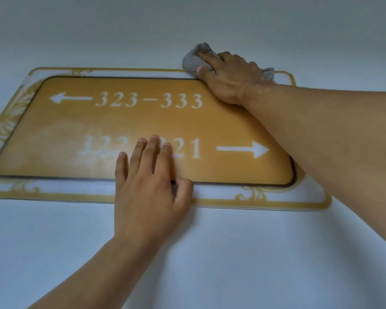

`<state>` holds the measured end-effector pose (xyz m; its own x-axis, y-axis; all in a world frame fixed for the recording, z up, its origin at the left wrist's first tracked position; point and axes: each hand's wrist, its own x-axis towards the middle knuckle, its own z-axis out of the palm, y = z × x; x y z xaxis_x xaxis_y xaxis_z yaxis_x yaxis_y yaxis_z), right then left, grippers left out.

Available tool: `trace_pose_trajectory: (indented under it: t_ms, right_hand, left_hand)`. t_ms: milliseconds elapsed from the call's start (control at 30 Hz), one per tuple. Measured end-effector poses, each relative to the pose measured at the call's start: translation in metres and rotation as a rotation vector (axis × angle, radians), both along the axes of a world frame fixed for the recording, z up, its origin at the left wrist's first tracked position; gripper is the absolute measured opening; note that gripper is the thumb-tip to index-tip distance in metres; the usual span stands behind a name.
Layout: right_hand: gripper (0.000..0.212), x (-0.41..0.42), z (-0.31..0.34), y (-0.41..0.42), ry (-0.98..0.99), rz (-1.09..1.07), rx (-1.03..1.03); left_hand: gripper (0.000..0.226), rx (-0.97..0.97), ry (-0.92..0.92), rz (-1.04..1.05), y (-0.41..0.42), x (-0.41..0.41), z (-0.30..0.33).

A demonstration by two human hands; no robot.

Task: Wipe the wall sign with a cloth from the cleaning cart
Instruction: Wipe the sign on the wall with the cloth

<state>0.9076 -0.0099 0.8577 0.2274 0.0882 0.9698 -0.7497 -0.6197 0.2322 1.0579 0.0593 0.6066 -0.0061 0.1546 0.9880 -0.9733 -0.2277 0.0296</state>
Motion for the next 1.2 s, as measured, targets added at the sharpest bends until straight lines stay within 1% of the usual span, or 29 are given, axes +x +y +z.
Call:
trace_pose_trajectory:
  t_ms: [233,500,533,700,800,867,1000,1100,1200]
  right_hand:
    - [0.067,0.000,-0.009,0.003,0.012,-0.021,-0.007]
    - [0.069,0.008,-0.038,0.009,0.070,-0.056,-0.064]
    - [0.070,0.011,-0.047,0.008,0.100,-0.057,-0.053]
    - [0.070,0.017,-0.076,0.013,0.098,-0.084,-0.077]
    - [0.068,0.024,-0.101,0.016,0.082,-0.085,-0.080]
    - [0.067,0.026,-0.117,0.018,0.092,-0.089,-0.084]
    - [0.066,0.027,-0.145,0.019,0.117,-0.084,-0.083]
    - [0.066,0.030,-0.159,0.020,0.125,-0.088,-0.082]
    - [0.065,0.032,-0.171,0.020,0.118,-0.098,-0.088]
  left_hand:
    - [0.067,-0.011,-0.005,-0.008,0.000,0.000,-0.001]
    - [0.067,-0.020,-0.001,-0.026,0.001,-0.001,0.000]
    - [0.066,-0.013,0.014,-0.026,0.001,-0.002,-0.005]
    - [0.063,-0.039,0.020,-0.029,0.003,-0.005,-0.005]
    - [0.062,-0.085,0.084,-0.030,0.006,-0.007,-0.007]
    - [0.059,-0.080,0.118,-0.022,0.008,-0.009,-0.008]
    - [0.056,-0.049,0.097,0.008,0.008,-0.008,-0.011]
    - [0.055,-0.057,0.090,-0.019,0.009,-0.005,-0.011]
    - [0.046,-0.071,0.074,-0.059,0.008,-0.003,-0.012]
